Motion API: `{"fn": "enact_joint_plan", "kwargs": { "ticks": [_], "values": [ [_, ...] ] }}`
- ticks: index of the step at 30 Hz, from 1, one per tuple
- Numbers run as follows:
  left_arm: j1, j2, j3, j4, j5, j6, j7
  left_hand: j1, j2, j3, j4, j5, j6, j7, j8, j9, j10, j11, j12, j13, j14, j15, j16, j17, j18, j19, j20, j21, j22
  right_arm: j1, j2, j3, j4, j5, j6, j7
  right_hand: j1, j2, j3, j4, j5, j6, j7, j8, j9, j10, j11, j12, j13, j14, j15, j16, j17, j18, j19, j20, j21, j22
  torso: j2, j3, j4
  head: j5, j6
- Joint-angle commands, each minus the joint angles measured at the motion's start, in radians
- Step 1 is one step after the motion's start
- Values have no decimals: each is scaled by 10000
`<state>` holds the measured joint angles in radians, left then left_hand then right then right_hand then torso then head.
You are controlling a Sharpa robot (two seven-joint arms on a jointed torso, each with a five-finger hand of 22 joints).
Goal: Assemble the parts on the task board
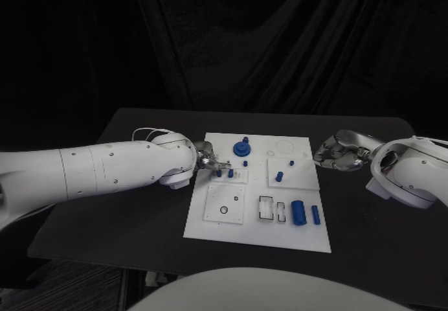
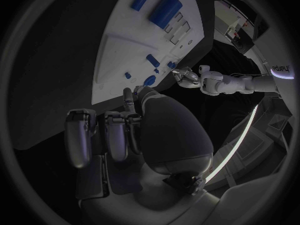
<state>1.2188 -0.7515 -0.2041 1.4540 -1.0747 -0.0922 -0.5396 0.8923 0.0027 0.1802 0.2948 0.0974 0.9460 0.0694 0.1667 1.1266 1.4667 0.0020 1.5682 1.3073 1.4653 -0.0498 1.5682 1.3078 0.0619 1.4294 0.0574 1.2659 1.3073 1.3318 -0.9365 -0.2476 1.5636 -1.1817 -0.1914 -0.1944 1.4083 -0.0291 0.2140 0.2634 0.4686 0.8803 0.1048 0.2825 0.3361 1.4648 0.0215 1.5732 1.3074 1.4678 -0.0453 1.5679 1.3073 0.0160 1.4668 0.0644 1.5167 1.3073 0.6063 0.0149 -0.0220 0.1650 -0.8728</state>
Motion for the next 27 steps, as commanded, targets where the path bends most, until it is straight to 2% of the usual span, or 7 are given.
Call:
{"fn": "enact_joint_plan", "kwargs": {
  "ticks": [1,9,17,21,25,26,27],
  "values": [
    [-128,-8,-72,-75,58,195,-141,-290,245,-247,-10,-25,-16,95,-59,-59,1041,71,26,2634,1055,75,26,2630,58,8,101,-37,1736,-33,-15,6,18,-11,91,-180,74,-60,68,-8,62,-11,25,4,-10,1060,47,-24,2634,997,59,-25,2483,8,692,63,-31,2412,-4,3,5,7,2],
    [-143,-141,-71,-4,58,-1170,1176,-982,837,-1130,-1,487,-135,90,231,208,1041,72,26,2634,1055,73,26,2630,38,58,107,54,1765,-35,-64,6,47,-11,27,-153,74,-60,68,-8,62,-11,25,4,-10,1060,47,-24,2634,997,59,-25,2483,8,692,63,-31,2412,-3,3,9,-9,2],
    [-144,-248,-70,-318,59,-4067,6016,654,1144,-2105,-5,1536,-1663,280,2441,2078,574,317,-375,2443,1041,386,17,2617,266,-1170,333,-1180,1427,-35,-133,6,72,-11,-217,-24,53,-71,69,3,63,-22,30,-1,-14,1060,51,-24,2634,1001,61,-18,2502,9,690,64,-35,2410,1,2,0,-31,2],
    [-143,-236,-70,-596,59,-4879,8362,2562,860,-2012,-36,2854,-2512,431,2996,2013,-1374,521,-1855,1754,-444,635,-785,1553,416,-2417,501,-2125,1148,-35,-186,6,83,-11,-271,35,45,-76,67,7,63,-21,31,-1,-15,1060,52,-24,2634,1002,61,-16,2508,4,699,64,-20,2416,-6,1,2,-49,2],
    [-142,-84,-69,-920,58,-4765,9711,4477,591,-1691,-44,3395,-4279,504,4109,2018,-6281,1061,-5497,99,-4895,1165,-3215,-1097,626,-5436,773,-4664,483,-35,-205,6,68,-9,-286,78,32,-87,60,15,64,-18,33,1,-15,1060,54,-24,2634,1002,62,-16,2508,6,697,65,-24,2415,-3,3,-7,-165,2],
    [-142,-2,-69,-1037,58,-4511,9883,4794,570,-1531,-23,3334,-4470,450,4039,1874,-8113,1206,-6911,-561,-6438,1301,-4117,-1985,652,-6102,834,-5249,337,-35,-208,6,65,-5,-300,92,20,-97,55,22,67,-16,33,2,-15,1060,54,-24,2634,1002,63,-16,2508,7,694,65,-29,2413,-8,4,-4,-172,2],
    [-142,75,-69,-1146,58,-4257,9994,5258,535,-1256,-14,3332,-4416,553,3992,1546,-8534,1451,-7356,-893,-7586,1530,-4820,-2662,600,-6708,965,-5681,249,-35,-206,6,62,-2,-310,107,20,-97,55,22,67,-16,33,2,-15,1060,54,-24,2634,1002,63,-16,2508,7,694,65,-29,2413,-12,5,-2,-153,2]
  ]
}}
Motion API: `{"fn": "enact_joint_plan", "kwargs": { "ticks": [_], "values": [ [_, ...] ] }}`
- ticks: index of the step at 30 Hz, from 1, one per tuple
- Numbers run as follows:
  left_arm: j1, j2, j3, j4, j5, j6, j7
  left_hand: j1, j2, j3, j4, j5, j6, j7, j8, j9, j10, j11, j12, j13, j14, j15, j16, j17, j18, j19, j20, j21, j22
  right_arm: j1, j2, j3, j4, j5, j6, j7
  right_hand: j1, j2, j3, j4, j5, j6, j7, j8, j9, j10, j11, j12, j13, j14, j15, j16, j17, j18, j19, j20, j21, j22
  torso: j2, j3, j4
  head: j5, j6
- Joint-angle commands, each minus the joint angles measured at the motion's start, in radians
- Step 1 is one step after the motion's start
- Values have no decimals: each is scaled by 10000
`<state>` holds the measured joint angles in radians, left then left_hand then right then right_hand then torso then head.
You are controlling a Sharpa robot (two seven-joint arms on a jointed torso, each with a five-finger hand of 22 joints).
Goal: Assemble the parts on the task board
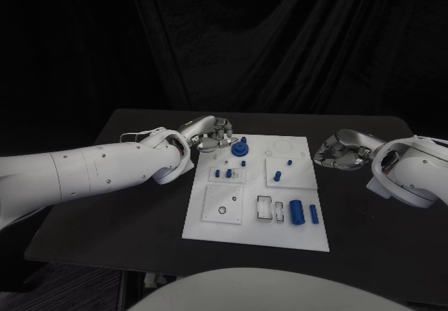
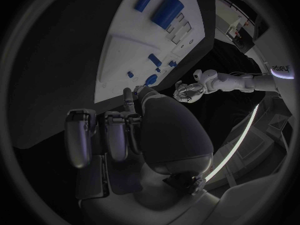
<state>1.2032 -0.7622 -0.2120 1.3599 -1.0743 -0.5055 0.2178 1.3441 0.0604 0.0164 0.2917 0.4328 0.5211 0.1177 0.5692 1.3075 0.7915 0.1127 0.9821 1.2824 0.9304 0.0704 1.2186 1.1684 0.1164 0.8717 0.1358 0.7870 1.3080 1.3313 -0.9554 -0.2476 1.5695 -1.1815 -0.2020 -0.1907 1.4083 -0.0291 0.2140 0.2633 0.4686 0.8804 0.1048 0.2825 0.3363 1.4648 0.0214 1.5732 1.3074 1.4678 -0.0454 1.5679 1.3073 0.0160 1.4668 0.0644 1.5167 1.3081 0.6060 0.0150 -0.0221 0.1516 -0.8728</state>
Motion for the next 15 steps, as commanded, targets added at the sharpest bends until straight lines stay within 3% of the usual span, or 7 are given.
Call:
{"fn": "enact_joint_plan", "kwargs": {
  "ticks": [1,2,3,8,9,11,15],
  "values": [
    [14,269,10,-332,35,171,2522,1340,-152,765,-43,-556,108,290,-299,-866,-2085,360,-2099,-1206,-2032,366,-1178,-1379,45,-789,216,-432,373,-30,-14,6,1,-1,-209,86,20,-97,55,22,67,-17,33,2,-17,1060,54,-24,2634,1002,63,-16,2508,7,694,65,-29,2406,-11,5,-3,2,2],
    [14,360,10,-465,-61,479,2585,1643,-255,926,-39,-1065,288,382,-462,-1182,-1994,293,-2220,-1423,-818,264,-442,-838,-48,287,208,712,659,-30,-10,6,-2,1,-210,98,20,-97,55,22,67,-17,33,2,-17,1060,54,-24,2634,1002,63,-16,2508,7,694,65,-29,2406,-10,4,-5,20,2],
    [14,469,10,-619,-345,817,2601,2081,-349,1210,-90,-1803,649,401,-656,-1674,-1679,149,-2238,-1707,1377,113,877,359,-234,2051,193,2622,1120,-30,-2,6,-6,3,-206,108,20,-97,55,22,67,-17,33,2,-17,1060,54,-24,2634,1002,63,-16,2508,7,694,65,-29,2406,-7,4,-8,28,2],
    [10,933,10,-1129,-2407,1446,2299,2442,-727,1362,-120,-2851,711,198,-1075,-2520,-1923,-162,-2601,-2262,2976,-267,1730,1144,-366,3606,127,4377,1524,-32,-12,6,2,8,-191,147,9,-104,53,28,74,-13,32,4,-17,1060,55,-24,2634,1004,64,-13,2516,5,698,66,-22,2408,8,-9,-1,-17,2],
    [8,1027,10,-1204,-2787,1462,2190,2541,-800,1385,-165,-2847,798,40,-1116,-2724,-1871,-335,-2715,-2478,3369,-451,1877,1301,-416,3989,125,4783,1626,-33,-19,6,3,9,-193,156,9,-104,53,28,74,-13,32,4,-17,1060,55,-24,2634,1004,64,-13,2516,5,698,66,-22,2408,7,-12,4,-39,2],
    [4,1179,11,-1310,-3373,1439,1951,2438,-1075,1326,-115,-2084,1112,-170,-1234,-3061,-1929,-542,-2959,-2775,3870,-661,2071,1528,-542,4590,133,5408,1804,-35,-26,6,3,9,-189,167,8,-105,53,29,77,-13,32,4,-17,1060,54,-24,2634,1005,64,-11,2520,3,703,66,-15,2411,8,-6,-10,-80,2],
    [-3,1411,12,-1476,-4175,1345,1565,2755,-1383,1633,-320,-1664,1200,-337,-1853,-3742,-2032,-628,-3587,-3444,4099,-815,2052,1464,-625,5019,87,5849,1923,-37,-43,6,13,10,-185,175,8,-105,53,29,77,-13,32,4,-17,1060,54,-24,2634,1005,64,-11,2520,3,703,66,-15,2411,11,-2,-5,-140,2]
  ]
}}
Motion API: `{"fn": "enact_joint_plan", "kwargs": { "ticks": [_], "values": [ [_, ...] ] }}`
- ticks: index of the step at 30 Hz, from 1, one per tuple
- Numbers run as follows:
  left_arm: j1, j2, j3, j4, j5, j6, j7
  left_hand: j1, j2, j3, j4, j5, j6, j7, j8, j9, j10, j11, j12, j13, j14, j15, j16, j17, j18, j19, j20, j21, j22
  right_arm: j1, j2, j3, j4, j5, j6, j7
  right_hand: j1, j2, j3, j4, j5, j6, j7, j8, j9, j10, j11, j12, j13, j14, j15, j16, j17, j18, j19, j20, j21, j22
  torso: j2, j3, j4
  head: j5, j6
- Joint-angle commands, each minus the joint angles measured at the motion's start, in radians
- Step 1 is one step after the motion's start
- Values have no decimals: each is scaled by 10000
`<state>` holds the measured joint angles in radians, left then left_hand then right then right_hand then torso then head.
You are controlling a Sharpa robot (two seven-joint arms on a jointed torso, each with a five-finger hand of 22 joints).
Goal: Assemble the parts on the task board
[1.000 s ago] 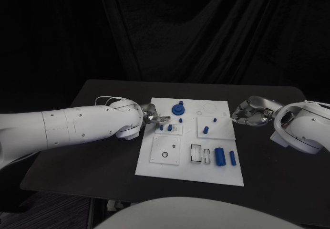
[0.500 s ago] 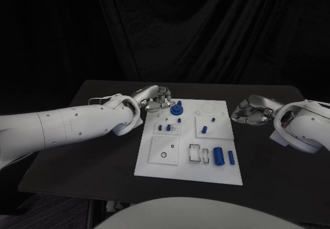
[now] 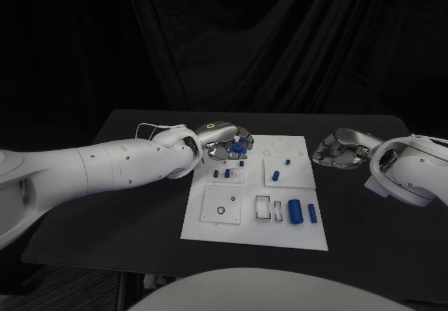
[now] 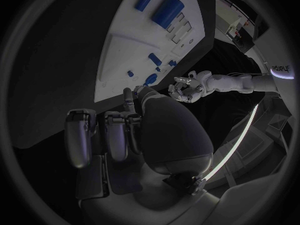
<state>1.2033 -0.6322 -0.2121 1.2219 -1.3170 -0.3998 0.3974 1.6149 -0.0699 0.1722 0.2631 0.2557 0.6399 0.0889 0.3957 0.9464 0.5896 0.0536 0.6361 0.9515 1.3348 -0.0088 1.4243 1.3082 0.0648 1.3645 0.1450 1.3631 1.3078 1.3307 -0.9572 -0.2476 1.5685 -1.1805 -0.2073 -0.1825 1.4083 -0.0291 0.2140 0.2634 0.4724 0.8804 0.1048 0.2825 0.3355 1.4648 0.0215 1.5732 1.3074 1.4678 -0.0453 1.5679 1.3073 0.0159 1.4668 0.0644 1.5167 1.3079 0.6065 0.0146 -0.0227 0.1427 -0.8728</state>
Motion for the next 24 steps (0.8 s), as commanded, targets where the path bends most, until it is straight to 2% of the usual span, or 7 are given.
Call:
{"fn": "enact_joint_plan", "kwargs": {
  "ticks": [1,4,5,7,10,17,24],
  "values": [
    [-5,167,13,-140,-1924,265,-316,113,-283,286,-86,154,124,-235,-556,-573,26,46,-563,-658,12,30,-153,-171,-134,215,-62,222,1958,-31,-34,6,28,1,-132,93,8,-105,53,29,38,-13,32,4,-9,1060,54,-24,2634,1005,64,-11,2520,4,703,66,-15,2413,4,5,16,-83,2],
    [-9,314,14,-255,-2487,273,-609,117,-475,577,-132,441,460,-430,-1114,-1184,92,27,-1012,-1255,67,20,-236,-309,-156,302,-110,322,1983,-32,-66,6,43,1,-135,89,6,-107,53,30,42,-13,31,4,-9,1060,54,-24,2634,1004,64,-12,2518,4,702,66,-17,2412,6,0,6,-90,2],
    [-10,369,14,-298,-2721,308,-745,-10,-639,785,-188,436,778,-560,-1687,-1715,150,104,-1380,-1812,9,21,-356,-508,-151,278,-135,311,1972,-32,-79,6,45,1,-136,86,4,-110,53,31,49,-12,31,4,-10,1060,53,-24,2634,1004,64,-13,2514,5,700,66,-20,2411,4,0,0,-91,2],
    [-11,437,15,-355,-2942,396,-915,-144,-709,866,-216,434,879,-655,-2063,-2077,150,132,-1584,-2129,-81,54,-468,-691,-143,245,-143,280,1960,-32,-92,7,45,1,-130,82,4,-110,53,31,49,-12,31,4,-10,1060,53,-24,2634,1004,64,-13,2514,5,700,66,-20,2411,17,2,-17,-81,2],
    [-17,552,15,-459,-3166,537,-1171,-257,-791,936,-327,516,957,-698,-2433,-2444,239,184,-1667,-2383,-77,99,-492,-752,-148,264,-145,296,1966,-32,-104,7,46,1,-113,71,4,-110,53,31,49,-12,31,4,-10,1060,53,-24,2634,1004,64,-13,2514,5,700,66,-20,2411,24,-30,7,-111,2],
    [-48,799,15,-699,-3333,700,-1574,-310,-815,1009,-449,696,1073,-670,-2630,-2665,294,255,-1684,-2521,-34,161,-470,-744,-168,344,-145,374,1994,-32,-132,7,77,1,-108,64,4,-110,53,31,49,-12,31,4,-10,1060,53,-24,2634,1004,64,-13,2514,5,700,66,-20,2411,56,-65,-31,-107,2],
    [-67,902,16,-797,-3370,1137,-1921,-373,-848,1076,-548,822,1216,-628,-2735,-2804,337,313,-1707,-2638,-90,204,-522,-849,-163,332,-145,363,1988,-32,-183,7,114,1,-96,29,4,-110,53,31,49,-12,31,4,-10,1060,53,-24,2634,1004,64,-13,2514,5,700,66,-20,2411,55,-66,-24,-166,2]
  ]
}}
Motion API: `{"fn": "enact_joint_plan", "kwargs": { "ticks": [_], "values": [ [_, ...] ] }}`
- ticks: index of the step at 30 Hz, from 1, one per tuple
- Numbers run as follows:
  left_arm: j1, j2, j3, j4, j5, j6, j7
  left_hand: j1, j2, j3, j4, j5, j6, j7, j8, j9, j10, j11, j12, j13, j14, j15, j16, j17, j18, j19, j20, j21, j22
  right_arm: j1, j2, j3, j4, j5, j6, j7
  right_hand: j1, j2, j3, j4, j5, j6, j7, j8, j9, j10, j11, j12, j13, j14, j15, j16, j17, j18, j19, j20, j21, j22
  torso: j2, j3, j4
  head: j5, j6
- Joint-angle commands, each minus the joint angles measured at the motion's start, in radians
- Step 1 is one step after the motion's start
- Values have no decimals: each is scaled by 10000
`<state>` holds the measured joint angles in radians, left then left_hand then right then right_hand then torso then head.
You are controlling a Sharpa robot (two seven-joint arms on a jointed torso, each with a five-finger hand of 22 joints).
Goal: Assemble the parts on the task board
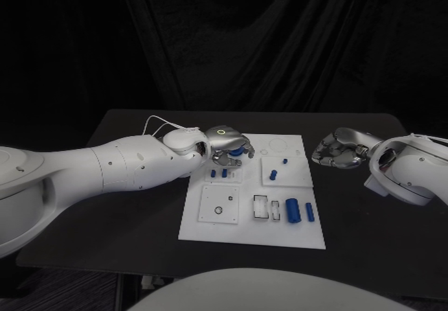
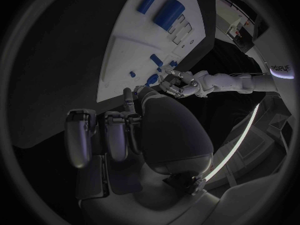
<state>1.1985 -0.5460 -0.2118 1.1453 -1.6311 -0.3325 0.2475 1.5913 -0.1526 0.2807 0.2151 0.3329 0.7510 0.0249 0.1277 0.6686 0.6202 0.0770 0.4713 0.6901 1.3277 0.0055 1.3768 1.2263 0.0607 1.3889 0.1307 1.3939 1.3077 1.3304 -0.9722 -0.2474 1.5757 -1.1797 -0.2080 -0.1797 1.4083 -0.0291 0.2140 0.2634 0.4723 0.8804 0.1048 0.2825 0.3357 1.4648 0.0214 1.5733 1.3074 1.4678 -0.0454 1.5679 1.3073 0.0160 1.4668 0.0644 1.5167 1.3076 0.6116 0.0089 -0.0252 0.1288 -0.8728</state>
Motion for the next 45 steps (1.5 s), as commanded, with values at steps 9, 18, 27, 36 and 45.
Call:
{"fn": "enact_joint_plan", "kwargs": {
  "ticks": [9,18,27,36,45],
  "values": [
    [-133,119,12,-166,-236,715,-574,-374,-3,-10,-86,-183,268,-5,-166,-171,215,128,-22,-146,-109,112,-132,-185,-110,39,12,2,1970,-28,-73,5,59,-7,-118,-11,-1,-118,60,34,80,-7,27,7,-13,1060,51,-25,2634,999,64,-22,2491,9,691,67,-36,2408,1,-4,18,-22,2],
    [-191,209,12,-280,-237,806,-645,-435,50,27,-147,-205,375,-81,-209,-239,414,90,90,-155,-122,87,-145,-209,-104,18,20,-23,1963,-28,-65,5,57,-7,-111,-7,-2,-121,61,34,86,-3,25,9,-12,1060,50,-25,2634,989,63,-38,2446,17,674,67,-64,2397,9,-3,16,-58,2],
    [-253,389,12,-549,-237,807,-672,-459,148,102,-203,-134,478,-72,-230,-284,589,62,190,-148,-126,67,-145,-227,-101,6,23,-37,1959,-34,-17,4,13,-7,-26,6,4,-114,79,31,110,37,12,32,-6,1060,43,-25,2634,984,61,-45,2427,22,663,67,-82,2390,-3,3,-1,-93,2],
    [-295,488,12,-669,-237,661,-601,-457,282,264,-365,-41,912,-42,-104,-279,963,-72,322,-187,-141,-33,-147,-255,-102,9,19,-31,1963,-63,-19,4,1,-7,38,-18,14,-106,94,24,119,69,2,49,0,1060,36,-25,2634,983,56,-47,2421,23,662,65,-85,2389,9,-12,3,-64,2],
    [-331,477,13,-695,-237,326,-616,-512,506,395,-607,-61,1671,187,170,-175,1857,-563,556,-241,-191,-394,-198,-391,-123,78,8,47,1992,-79,5,4,-10,-7,95,-49,28,-95,115,15,127,109,-10,72,6,1060,25,-25,2634,984,49,-45,2426,23,662,61,-85,2389,10,-20,-12,-63,2]
  ]
}}
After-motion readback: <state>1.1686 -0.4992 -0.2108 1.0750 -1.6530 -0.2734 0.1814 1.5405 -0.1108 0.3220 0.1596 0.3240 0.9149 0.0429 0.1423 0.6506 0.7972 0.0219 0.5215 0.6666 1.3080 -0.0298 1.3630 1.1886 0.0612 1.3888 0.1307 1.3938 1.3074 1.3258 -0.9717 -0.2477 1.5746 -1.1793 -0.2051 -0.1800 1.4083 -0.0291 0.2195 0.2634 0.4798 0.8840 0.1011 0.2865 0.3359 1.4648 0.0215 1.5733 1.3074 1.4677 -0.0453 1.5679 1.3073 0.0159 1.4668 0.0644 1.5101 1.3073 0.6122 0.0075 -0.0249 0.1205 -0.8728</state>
